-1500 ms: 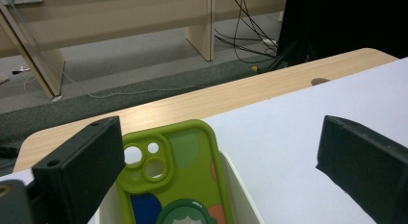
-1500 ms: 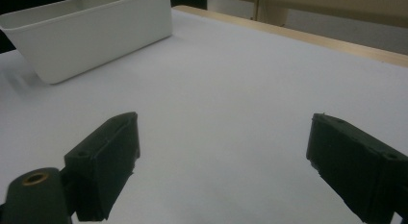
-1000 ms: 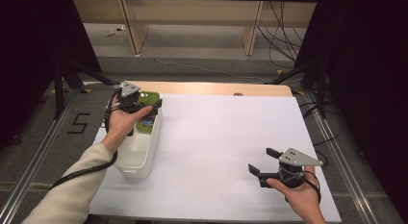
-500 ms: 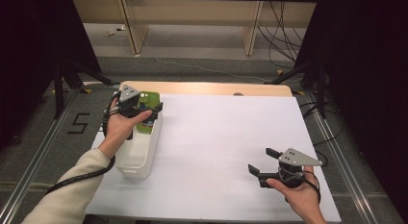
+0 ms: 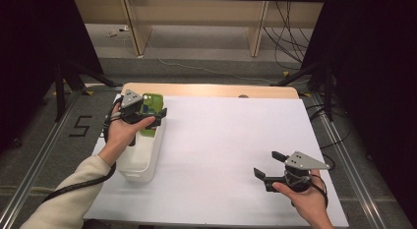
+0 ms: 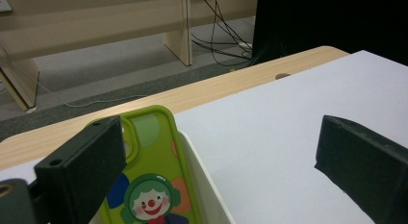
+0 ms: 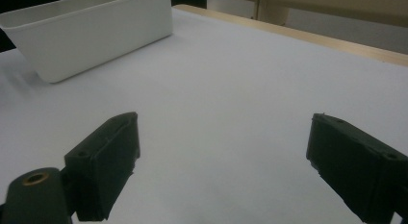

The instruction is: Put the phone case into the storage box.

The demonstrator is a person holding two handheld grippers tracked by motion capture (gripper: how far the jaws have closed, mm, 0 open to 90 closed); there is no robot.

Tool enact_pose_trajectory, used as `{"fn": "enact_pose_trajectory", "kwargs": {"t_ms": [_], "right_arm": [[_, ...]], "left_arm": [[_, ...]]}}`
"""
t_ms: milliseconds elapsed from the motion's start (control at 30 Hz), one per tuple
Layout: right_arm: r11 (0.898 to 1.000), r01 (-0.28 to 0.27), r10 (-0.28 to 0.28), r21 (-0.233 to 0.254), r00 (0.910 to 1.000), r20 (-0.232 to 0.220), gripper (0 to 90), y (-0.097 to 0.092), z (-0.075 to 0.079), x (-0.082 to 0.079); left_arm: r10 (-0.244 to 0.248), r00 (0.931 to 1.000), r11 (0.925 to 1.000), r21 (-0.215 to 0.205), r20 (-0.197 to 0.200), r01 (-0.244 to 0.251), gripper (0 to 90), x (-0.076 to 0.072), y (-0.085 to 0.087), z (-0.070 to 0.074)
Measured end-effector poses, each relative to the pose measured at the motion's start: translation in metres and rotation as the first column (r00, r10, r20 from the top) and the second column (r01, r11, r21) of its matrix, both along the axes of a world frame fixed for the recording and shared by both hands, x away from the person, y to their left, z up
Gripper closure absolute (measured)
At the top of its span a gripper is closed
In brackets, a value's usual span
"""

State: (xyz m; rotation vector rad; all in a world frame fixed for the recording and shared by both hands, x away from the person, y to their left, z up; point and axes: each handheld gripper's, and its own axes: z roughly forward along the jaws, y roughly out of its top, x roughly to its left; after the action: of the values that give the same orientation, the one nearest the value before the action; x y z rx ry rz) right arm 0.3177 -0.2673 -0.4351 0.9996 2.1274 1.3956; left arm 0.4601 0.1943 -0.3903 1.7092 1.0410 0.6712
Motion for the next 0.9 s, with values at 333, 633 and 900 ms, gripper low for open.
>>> {"fn": "enact_pose_trajectory", "kwargs": {"t_ms": [333,633,900], "right_arm": [[1.000,0.002,-0.002,-0.001,1.0000,-0.002,12.6,0.000,0.000,0.000],[1.000,0.004,-0.004,-0.001,1.0000,-0.001,12.6,-0.001,0.000,0.000],[1.000,0.005,-0.005,-0.001,1.0000,0.000,12.6,-0.001,0.000,0.000]], "left_arm": [[-0.030,0.9995,0.9995,-0.005,0.002,0.030,3.2,-0.009,-0.001,-0.002],[-0.060,0.9982,0.9978,-0.027,0.003,0.060,3.3,-0.016,-0.002,-0.003],[-0.080,0.9968,0.9964,-0.030,0.005,0.080,3.4,-0.024,-0.002,-0.004]]}}
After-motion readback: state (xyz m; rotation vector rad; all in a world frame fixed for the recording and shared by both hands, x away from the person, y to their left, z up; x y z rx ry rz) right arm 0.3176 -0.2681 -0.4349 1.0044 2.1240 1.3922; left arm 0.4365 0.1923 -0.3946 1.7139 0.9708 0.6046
